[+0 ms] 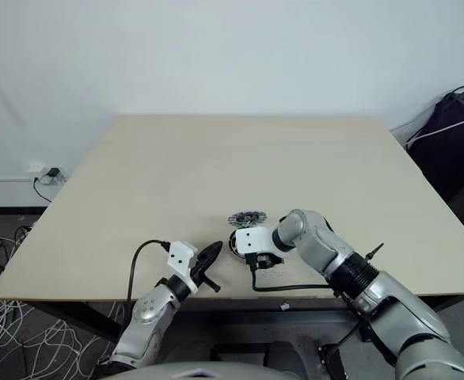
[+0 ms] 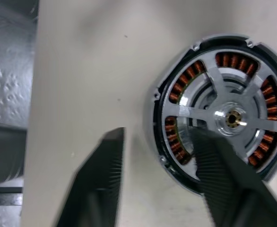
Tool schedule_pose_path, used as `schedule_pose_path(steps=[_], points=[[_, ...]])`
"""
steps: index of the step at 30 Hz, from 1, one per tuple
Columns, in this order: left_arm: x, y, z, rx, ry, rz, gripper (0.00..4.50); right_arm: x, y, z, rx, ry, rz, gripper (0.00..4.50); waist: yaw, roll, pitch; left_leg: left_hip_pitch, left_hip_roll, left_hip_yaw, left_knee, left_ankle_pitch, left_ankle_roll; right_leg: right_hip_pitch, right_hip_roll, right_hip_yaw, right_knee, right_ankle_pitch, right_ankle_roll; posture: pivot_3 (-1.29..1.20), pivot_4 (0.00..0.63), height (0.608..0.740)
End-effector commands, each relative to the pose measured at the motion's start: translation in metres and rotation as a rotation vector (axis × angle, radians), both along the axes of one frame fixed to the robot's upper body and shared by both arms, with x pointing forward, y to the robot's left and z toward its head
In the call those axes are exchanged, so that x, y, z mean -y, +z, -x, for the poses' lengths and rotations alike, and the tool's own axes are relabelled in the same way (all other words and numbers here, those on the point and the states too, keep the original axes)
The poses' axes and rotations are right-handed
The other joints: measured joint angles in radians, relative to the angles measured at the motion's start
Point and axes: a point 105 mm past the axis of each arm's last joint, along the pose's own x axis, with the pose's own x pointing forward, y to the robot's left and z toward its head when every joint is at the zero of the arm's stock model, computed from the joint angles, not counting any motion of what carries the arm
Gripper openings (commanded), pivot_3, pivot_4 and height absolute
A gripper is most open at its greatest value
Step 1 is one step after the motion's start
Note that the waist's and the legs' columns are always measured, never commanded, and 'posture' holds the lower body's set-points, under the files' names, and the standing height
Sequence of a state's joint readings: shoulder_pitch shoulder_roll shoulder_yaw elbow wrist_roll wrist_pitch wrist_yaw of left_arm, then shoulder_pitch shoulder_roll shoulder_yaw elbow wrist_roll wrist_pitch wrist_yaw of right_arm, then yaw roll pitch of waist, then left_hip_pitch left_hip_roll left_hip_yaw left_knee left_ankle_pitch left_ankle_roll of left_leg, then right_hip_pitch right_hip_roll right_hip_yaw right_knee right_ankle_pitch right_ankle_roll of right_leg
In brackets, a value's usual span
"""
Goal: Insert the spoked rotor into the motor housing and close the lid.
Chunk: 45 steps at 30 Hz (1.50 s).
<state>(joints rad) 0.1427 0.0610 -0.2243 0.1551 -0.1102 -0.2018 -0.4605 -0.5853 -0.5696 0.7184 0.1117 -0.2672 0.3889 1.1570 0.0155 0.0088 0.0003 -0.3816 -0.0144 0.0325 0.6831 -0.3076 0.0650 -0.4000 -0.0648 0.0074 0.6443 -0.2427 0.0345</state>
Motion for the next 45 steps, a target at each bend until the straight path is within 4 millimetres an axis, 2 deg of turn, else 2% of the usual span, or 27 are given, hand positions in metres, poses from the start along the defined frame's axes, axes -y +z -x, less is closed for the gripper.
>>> schedule_pose_path(steps=[1, 4, 5, 11, 18, 25, 32, 39, 45], points=[[0.004, 0.011, -0.002, 0.037, -0.007, 0.024, 0.00, 0.002, -0.004, 0.002, -0.018, 0.006, 0.017, 1.02, 0.000, 0.000, 0.000, 0.000, 0.000, 0.000, 0.000, 0.000, 0.000, 0.000, 0.000, 0.000, 0.000, 0.000, 0.000, 0.00, 0.000, 0.740], [0.005, 0.012, -0.002, 0.035, -0.008, 0.026, 0.00, 0.002, -0.004, 0.002, -0.015, 0.003, 0.011, 0.11, -0.002, -0.001, -0.001, 0.001, 0.000, 0.000, 0.000, 0.000, 0.000, 0.001, 0.000, 0.000, 0.000, 0.000, 0.000, 0.00, 0.000, 0.740], [0.005, 0.012, -0.003, 0.035, -0.009, 0.026, 0.00, 0.002, -0.004, 0.002, -0.015, 0.001, 0.010, 0.07, -0.002, -0.001, -0.001, 0.001, 0.000, 0.000, 0.000, 0.000, 0.000, 0.001, 0.000, 0.000, 0.000, 0.000, 0.000, 0.00, 0.000, 0.740], [0.005, 0.011, -0.004, 0.030, -0.011, 0.026, 0.00, 0.003, -0.002, 0.002, -0.019, -0.054, -0.043, 0.07, -0.001, -0.001, -0.001, 0.002, 0.000, 0.000, 0.000, 0.000, 0.000, 0.001, 0.000, 0.000, 0.000, 0.000, 0.000, 0.00, 0.000, 0.740], [0.007, 0.009, -0.003, 0.021, -0.014, 0.029, 0.00, -0.001, 0.026, -0.003, -0.046, -0.325, -0.248, 0.07, 0.000, -0.001, -0.001, 0.000, 0.000, 0.000, 0.000, 0.000, -0.001, 0.000, 0.000, 0.000, 0.000, 0.000, 0.000, 0.00, 0.000, 0.740], [0.009, 0.007, -0.001, 0.016, -0.021, 0.033, 0.00, 0.008, 0.046, 0.007, -0.131, -0.547, -0.328, 0.07, 0.002, -0.001, -0.001, -0.013, 0.000, 0.000, 0.000, 0.000, -0.001, -0.013, -0.001, 0.000, 0.001, 0.002, 0.000, 0.00, 0.000, 0.740], [0.011, 0.006, -0.003, 0.014, -0.034, 0.042, 0.00, 0.007, 0.062, 0.025, -0.300, -0.715, -0.389, 0.07, 0.000, -0.001, -0.001, -0.014, -0.001, 0.000, 0.000, 0.000, 0.000, -0.014, -0.001, 0.000, 0.000, 0.002, 0.000, 0.00, 0.000, 0.740], [0.011, 0.003, -0.003, 0.009, -0.041, 0.040, 0.00, -0.005, 0.063, 0.030, -0.435, -0.838, -0.429, 0.07, -0.003, -0.001, -0.001, -0.014, -0.001, 0.000, 0.000, 0.000, 0.000, -0.014, -0.001, 0.000, 0.001, 0.002, 0.000, 0.00, 0.000, 0.740], [0.010, 0.001, -0.002, 0.002, -0.042, 0.040, 0.00, -0.014, 0.055, 0.022, -0.449, -0.898, -0.437, 0.07, -0.005, -0.001, -0.001, -0.014, -0.002, -0.001, 0.000, 0.000, 0.000, -0.014, -0.001, 0.000, 0.001, 0.003, 0.001, 0.00, 0.000, 0.740]])
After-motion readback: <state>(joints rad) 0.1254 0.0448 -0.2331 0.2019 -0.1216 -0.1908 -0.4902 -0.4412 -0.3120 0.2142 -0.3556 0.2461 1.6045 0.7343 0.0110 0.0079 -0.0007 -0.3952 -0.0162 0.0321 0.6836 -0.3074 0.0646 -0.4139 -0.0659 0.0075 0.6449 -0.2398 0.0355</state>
